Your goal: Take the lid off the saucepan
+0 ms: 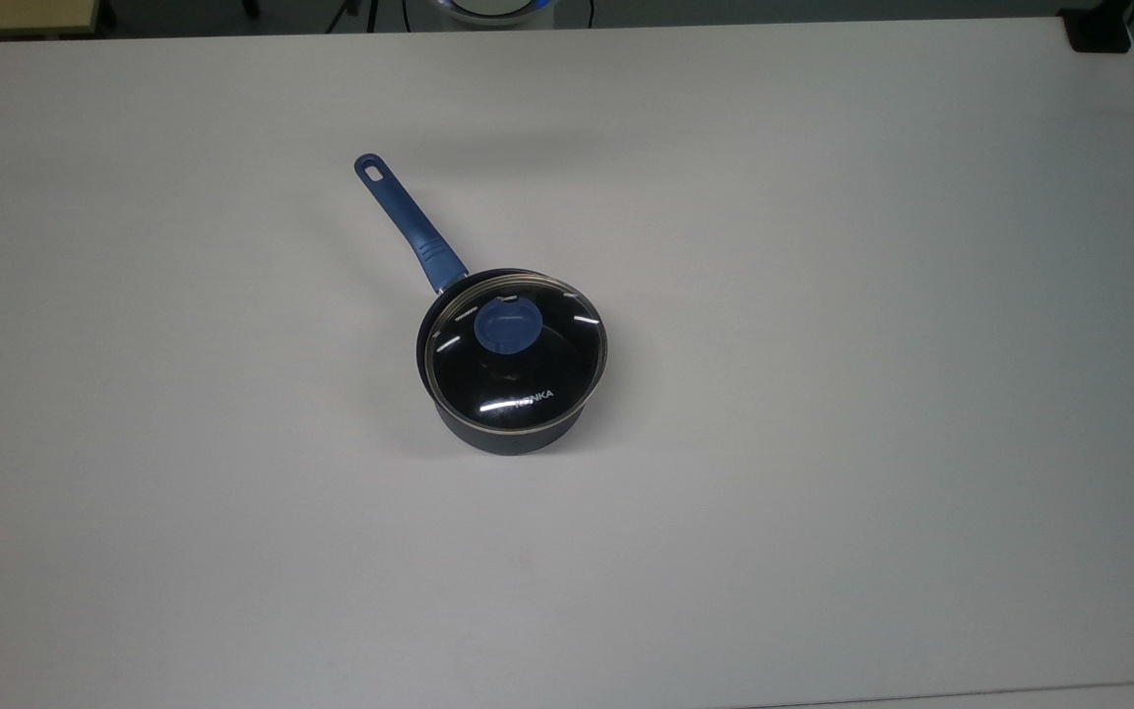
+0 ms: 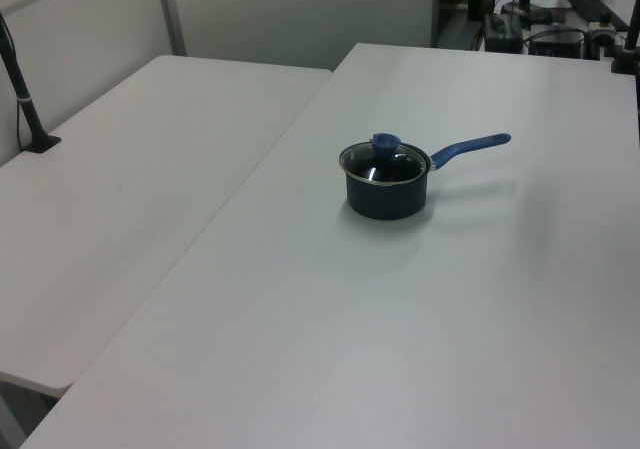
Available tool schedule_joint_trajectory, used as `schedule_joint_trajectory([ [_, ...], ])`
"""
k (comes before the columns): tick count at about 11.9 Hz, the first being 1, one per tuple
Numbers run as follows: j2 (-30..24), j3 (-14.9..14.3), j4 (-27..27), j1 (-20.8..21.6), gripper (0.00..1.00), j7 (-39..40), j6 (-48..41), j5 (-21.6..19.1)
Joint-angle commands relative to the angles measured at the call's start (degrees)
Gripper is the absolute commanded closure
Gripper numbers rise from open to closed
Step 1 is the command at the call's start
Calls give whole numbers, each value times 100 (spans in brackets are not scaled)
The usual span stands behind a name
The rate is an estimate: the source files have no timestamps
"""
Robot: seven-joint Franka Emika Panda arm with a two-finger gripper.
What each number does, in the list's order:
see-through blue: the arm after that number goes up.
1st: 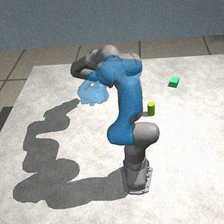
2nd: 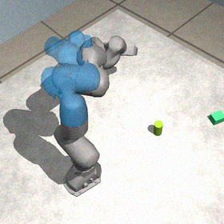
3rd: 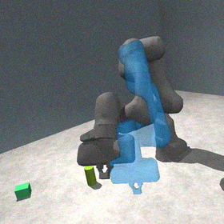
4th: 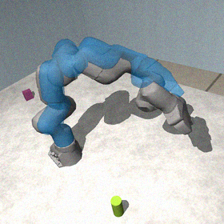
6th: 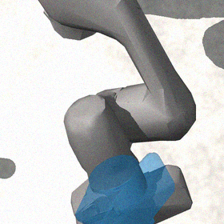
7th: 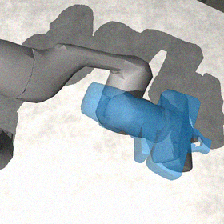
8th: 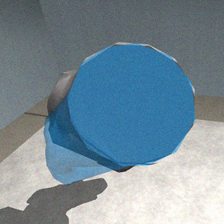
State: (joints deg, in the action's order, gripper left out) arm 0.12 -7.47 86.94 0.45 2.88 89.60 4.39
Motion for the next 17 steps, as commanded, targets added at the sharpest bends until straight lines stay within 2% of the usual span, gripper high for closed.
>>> schedule_joint_trajectory([
  [1, 92, -9, 157, -10, 0, 177, 224, -88],
  [3, 514, 157, 104, 25, 0, -83, 643, -97],
  [5, 857, 482, 104, 34, 0, -828, 1101, -97],
  [7, 1331, 720, 104, 191, 0, -1550, 1926, -79],
  [10, 2017, 730, 104, 420, 0, -2228, 2718, -26],
  [12, 2334, 738, 104, 569, 0, -2484, 2895, -9],
  [17, 2449, 756, 104, 614, 0, -2704, 3028, -53],
])
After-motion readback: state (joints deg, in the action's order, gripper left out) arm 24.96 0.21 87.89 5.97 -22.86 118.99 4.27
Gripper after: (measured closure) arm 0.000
